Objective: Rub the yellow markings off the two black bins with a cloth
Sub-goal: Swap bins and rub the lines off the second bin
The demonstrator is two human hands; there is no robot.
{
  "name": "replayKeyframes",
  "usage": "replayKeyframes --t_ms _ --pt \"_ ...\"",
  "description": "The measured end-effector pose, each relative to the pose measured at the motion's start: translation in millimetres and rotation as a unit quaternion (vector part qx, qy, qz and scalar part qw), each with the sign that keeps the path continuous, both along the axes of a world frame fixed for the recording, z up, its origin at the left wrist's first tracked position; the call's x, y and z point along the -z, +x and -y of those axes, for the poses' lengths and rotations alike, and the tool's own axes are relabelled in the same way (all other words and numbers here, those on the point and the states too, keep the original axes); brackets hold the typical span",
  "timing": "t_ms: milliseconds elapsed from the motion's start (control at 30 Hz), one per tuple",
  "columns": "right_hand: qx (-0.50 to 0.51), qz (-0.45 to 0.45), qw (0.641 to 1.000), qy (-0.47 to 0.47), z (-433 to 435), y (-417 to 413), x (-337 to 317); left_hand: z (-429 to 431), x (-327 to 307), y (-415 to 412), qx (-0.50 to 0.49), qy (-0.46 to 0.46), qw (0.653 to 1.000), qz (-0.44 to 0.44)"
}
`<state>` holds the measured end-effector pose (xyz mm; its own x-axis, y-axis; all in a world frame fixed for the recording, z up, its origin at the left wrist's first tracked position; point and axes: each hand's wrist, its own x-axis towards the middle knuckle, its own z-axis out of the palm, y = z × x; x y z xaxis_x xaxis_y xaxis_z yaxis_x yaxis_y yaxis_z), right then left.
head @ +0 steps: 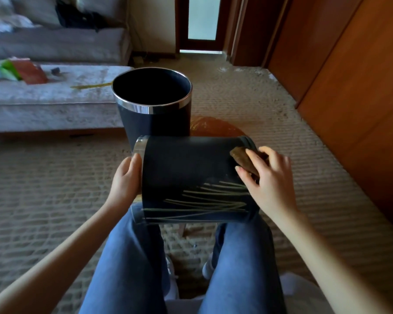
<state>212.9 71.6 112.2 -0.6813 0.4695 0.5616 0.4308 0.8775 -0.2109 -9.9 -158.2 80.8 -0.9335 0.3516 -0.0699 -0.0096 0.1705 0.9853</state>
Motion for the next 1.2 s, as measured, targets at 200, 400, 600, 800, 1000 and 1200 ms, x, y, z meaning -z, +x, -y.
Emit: replayKeyframes --t_ms 200,400,600,800,1000,1200 --pt "0.002 -0.006 0.98 -0.196 -10 -18 -13 24 23 34 -0.002 -0.01 0.999 -0.051" --pt "0.017 -0.011 0.986 -0.167 -4 -25 -10 13 19 33 -0.013 0.029 0.999 -0.025" --pt "-0.002 0.001 0.987 -0.159 -10 -19 -11 8 7 31 -0.024 0.031 0.999 -0.013" --pt "-0.011 0.034 0.994 -0.104 -19 -5 -29 -1 -10 11 -0.03 0.023 0.998 0.044" --pt "-0.029 0.017 0.999 0.041 -51 -32 -52 -8 -11 1 -0.04 0.014 0.998 0.049" --pt "-0.123 0.125 0.984 -0.006 -58 -48 -31 -13 -17 -5 -0.051 0.032 0.994 0.087"
